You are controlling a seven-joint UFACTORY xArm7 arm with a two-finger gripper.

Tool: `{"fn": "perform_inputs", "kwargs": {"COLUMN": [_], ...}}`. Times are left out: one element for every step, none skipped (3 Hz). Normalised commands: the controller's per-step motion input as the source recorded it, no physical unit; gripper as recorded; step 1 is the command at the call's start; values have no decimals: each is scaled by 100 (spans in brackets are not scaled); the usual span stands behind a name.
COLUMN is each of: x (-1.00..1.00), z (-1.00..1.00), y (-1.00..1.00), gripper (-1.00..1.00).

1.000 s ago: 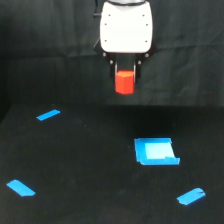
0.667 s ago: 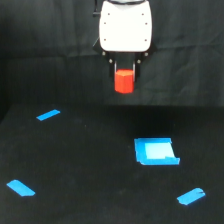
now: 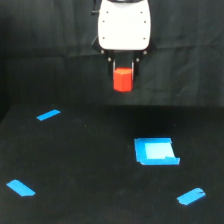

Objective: Pick up the red object from the table

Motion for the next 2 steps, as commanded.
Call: {"fn": "perform_inputs", "kwargs": {"x": [-6,-6], "z": [10,9], "y": [0,0], "gripper": [-99,-99]}}
